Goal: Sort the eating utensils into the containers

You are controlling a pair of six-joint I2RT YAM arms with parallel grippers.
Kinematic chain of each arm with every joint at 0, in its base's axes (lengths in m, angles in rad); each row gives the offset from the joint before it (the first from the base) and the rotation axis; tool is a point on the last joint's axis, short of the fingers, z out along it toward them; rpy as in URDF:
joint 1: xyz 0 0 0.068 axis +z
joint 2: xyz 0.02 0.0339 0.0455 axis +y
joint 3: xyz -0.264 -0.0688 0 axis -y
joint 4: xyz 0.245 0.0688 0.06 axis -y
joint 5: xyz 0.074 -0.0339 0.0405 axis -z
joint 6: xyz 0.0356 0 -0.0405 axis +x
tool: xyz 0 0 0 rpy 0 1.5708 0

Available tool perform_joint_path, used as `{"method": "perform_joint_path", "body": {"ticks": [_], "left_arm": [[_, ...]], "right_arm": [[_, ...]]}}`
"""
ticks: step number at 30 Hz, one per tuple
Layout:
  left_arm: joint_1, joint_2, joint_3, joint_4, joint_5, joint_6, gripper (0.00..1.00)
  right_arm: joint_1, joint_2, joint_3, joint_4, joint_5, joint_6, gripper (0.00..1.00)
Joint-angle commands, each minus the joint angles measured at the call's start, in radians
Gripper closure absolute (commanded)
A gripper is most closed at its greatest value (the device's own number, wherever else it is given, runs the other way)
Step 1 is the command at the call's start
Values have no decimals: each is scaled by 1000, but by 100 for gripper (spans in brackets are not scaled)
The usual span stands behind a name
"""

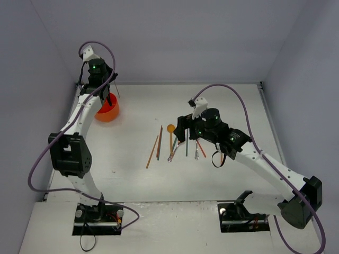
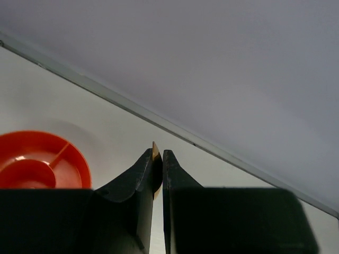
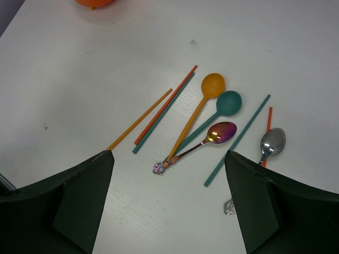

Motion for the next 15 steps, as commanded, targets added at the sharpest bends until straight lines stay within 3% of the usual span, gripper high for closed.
{"method": "perform_joint_path", "body": {"ticks": [1,15], "left_arm": [[39,45,126,85,-67,20,100],[67,147,149,-20,-77,-29,100]], "right_arm": [[-64,-23,-4,31,-44,-19,17],[-123,3,-23,25,-55,-35,16]]}}
